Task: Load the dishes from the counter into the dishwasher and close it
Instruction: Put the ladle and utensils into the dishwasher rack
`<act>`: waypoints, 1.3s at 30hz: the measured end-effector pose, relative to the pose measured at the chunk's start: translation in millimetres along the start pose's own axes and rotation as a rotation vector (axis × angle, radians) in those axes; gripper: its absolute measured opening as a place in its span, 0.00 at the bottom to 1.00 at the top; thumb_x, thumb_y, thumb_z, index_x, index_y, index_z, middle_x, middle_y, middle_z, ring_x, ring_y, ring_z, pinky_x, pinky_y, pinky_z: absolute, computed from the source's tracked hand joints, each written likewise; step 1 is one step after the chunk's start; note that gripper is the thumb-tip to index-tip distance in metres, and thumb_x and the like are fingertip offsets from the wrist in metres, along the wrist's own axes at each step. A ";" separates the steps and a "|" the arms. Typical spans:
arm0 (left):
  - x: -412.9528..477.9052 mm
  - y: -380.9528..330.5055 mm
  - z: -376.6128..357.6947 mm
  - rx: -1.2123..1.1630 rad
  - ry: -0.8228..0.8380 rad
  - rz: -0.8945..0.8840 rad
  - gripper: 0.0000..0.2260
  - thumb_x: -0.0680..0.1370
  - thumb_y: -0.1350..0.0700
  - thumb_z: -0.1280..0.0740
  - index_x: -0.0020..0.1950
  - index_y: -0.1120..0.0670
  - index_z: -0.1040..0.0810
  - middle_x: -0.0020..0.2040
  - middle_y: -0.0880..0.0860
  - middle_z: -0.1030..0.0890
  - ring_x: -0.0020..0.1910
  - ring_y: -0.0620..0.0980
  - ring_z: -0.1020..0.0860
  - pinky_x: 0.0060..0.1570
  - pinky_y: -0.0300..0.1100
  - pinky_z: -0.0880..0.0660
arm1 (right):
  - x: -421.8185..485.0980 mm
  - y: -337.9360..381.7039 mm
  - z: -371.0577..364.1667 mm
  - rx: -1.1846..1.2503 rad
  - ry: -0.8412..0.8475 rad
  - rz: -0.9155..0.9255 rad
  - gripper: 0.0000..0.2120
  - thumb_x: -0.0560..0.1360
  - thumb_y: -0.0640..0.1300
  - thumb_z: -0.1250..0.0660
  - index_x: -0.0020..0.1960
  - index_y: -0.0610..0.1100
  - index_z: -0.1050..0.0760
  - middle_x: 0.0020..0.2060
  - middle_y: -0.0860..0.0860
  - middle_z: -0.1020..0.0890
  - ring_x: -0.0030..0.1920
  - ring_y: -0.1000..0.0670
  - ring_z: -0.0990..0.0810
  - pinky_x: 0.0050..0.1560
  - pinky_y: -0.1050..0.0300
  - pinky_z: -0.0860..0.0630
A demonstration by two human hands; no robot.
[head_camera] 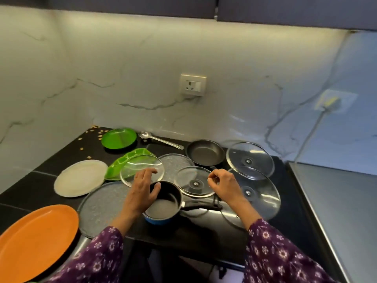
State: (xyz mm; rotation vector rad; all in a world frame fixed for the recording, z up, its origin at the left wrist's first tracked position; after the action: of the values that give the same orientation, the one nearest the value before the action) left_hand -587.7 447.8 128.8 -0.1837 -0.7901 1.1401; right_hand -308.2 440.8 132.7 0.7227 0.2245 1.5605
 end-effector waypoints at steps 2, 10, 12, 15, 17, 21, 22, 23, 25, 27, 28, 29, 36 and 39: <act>3.2 34.3 8.0 0.002 0.008 0.047 0.15 0.73 0.55 0.32 0.58 0.57 0.27 0.54 0.54 0.26 0.55 0.52 0.29 0.58 0.43 0.31 | 37.1 13.1 -23.1 -0.011 0.066 -0.004 0.04 0.71 0.44 0.33 0.43 0.44 0.21 0.40 0.50 0.21 0.40 0.51 0.22 0.44 0.55 0.23; 22.8 113.7 6.0 -0.024 0.042 0.139 0.19 0.73 0.45 0.41 0.58 0.54 0.28 0.54 0.47 0.29 0.55 0.46 0.31 0.57 0.36 0.34 | 147.0 40.3 -103.7 -0.105 0.305 -0.054 0.06 0.73 0.44 0.35 0.47 0.43 0.23 0.46 0.46 0.21 0.44 0.50 0.23 0.47 0.54 0.23; 36.4 125.8 -0.9 -0.048 0.042 0.142 0.17 0.74 0.47 0.39 0.59 0.53 0.28 0.54 0.45 0.30 0.55 0.44 0.32 0.56 0.34 0.37 | 168.6 39.8 -120.9 -0.127 0.346 -0.094 0.07 0.73 0.43 0.35 0.50 0.42 0.23 0.47 0.46 0.20 0.45 0.49 0.22 0.49 0.51 0.22; 63.9 140.6 -16.1 -0.076 0.047 0.128 0.15 0.74 0.49 0.36 0.59 0.53 0.28 0.54 0.45 0.29 0.55 0.42 0.32 0.57 0.35 0.36 | 197.2 35.7 -139.4 -0.145 0.369 -0.155 0.08 0.74 0.42 0.35 0.52 0.41 0.24 0.48 0.45 0.21 0.47 0.48 0.22 0.51 0.50 0.22; 88.7 151.7 -31.0 -0.080 0.103 0.140 0.15 0.75 0.51 0.34 0.60 0.53 0.28 0.56 0.47 0.27 0.57 0.44 0.31 0.58 0.38 0.34 | 216.0 30.6 -150.2 -0.148 0.369 -0.196 0.07 0.74 0.40 0.35 0.51 0.41 0.24 0.48 0.45 0.21 0.47 0.47 0.22 0.51 0.50 0.22; 152.3 164.3 -66.1 -0.092 0.215 0.184 0.16 0.77 0.52 0.35 0.62 0.55 0.30 0.57 0.50 0.24 0.57 0.49 0.27 0.56 0.40 0.31 | 245.3 22.6 -168.0 -0.183 0.378 -0.238 0.08 0.73 0.40 0.34 0.51 0.41 0.24 0.49 0.44 0.21 0.48 0.46 0.22 0.51 0.51 0.22; 169.3 166.4 -75.9 -0.112 0.242 0.210 0.17 0.77 0.52 0.35 0.63 0.55 0.30 0.57 0.52 0.24 0.57 0.50 0.26 0.55 0.41 0.30 | 251.4 19.5 -173.2 -0.193 0.385 -0.243 0.08 0.73 0.41 0.34 0.51 0.41 0.24 0.49 0.44 0.21 0.48 0.46 0.22 0.51 0.50 0.22; 185.1 169.5 -86.9 -0.135 0.274 0.240 0.17 0.77 0.53 0.35 0.64 0.57 0.31 0.57 0.53 0.24 0.57 0.51 0.25 0.55 0.43 0.29 | 256.6 16.8 -178.0 -0.204 0.392 -0.244 0.08 0.73 0.41 0.34 0.51 0.41 0.24 0.49 0.44 0.21 0.48 0.45 0.21 0.51 0.50 0.22; 213.0 177.6 -108.4 -0.172 0.332 0.306 0.18 0.78 0.54 0.36 0.65 0.58 0.32 0.57 0.56 0.23 0.56 0.54 0.24 0.55 0.45 0.29 | 263.1 11.6 -186.2 -0.227 0.408 -0.244 0.08 0.73 0.42 0.34 0.51 0.41 0.24 0.49 0.44 0.20 0.48 0.45 0.21 0.50 0.50 0.23; 235.7 190.9 -131.8 -0.169 0.381 0.352 0.17 0.78 0.55 0.37 0.65 0.59 0.32 0.55 0.59 0.22 0.57 0.57 0.25 0.55 0.47 0.29 | 265.9 6.2 -193.8 -0.239 0.416 -0.236 0.08 0.73 0.42 0.34 0.51 0.40 0.23 0.48 0.44 0.20 0.47 0.46 0.21 0.50 0.52 0.23; 244.8 198.0 -143.0 -0.154 0.412 0.372 0.18 0.78 0.56 0.38 0.66 0.58 0.33 0.55 0.60 0.21 0.58 0.59 0.25 0.56 0.48 0.29 | 265.6 3.7 -197.0 -0.244 0.420 -0.228 0.08 0.73 0.42 0.34 0.51 0.40 0.23 0.48 0.45 0.20 0.47 0.47 0.21 0.49 0.53 0.23; 251.8 204.8 -153.0 -0.144 0.444 0.396 0.19 0.78 0.56 0.39 0.68 0.57 0.34 0.55 0.62 0.22 0.57 0.60 0.25 0.56 0.49 0.29 | 263.5 2.0 -199.5 -0.248 0.428 -0.219 0.08 0.74 0.42 0.34 0.52 0.41 0.23 0.48 0.45 0.20 0.47 0.48 0.21 0.49 0.54 0.23; 289.5 229.5 -200.1 -0.043 0.550 0.383 0.24 0.80 0.61 0.45 0.76 0.49 0.41 0.65 0.64 0.29 0.60 0.62 0.26 0.59 0.49 0.30 | 259.6 -8.4 -203.6 -0.238 0.445 -0.196 0.08 0.74 0.43 0.34 0.52 0.43 0.23 0.46 0.46 0.19 0.44 0.48 0.20 0.48 0.51 0.21; 296.1 231.8 -208.9 0.038 0.549 0.314 0.19 0.80 0.59 0.44 0.71 0.51 0.34 0.62 0.63 0.27 0.57 0.62 0.25 0.55 0.51 0.28 | 260.3 -7.2 -200.8 -0.221 0.427 -0.190 0.08 0.74 0.43 0.35 0.51 0.43 0.22 0.46 0.47 0.19 0.44 0.49 0.20 0.49 0.51 0.21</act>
State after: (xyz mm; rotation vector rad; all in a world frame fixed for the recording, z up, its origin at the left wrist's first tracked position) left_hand -570.0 857.2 -1.8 -0.5770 -0.2543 1.3153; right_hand -405.2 744.6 52.6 0.1835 0.4153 1.5133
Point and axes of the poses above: each hand's wrist, its own x-axis towards the middle knuckle, its own z-axis out of the back of the hand, y = z × x, the point moved 3 cm from there along x, towards the middle knuckle
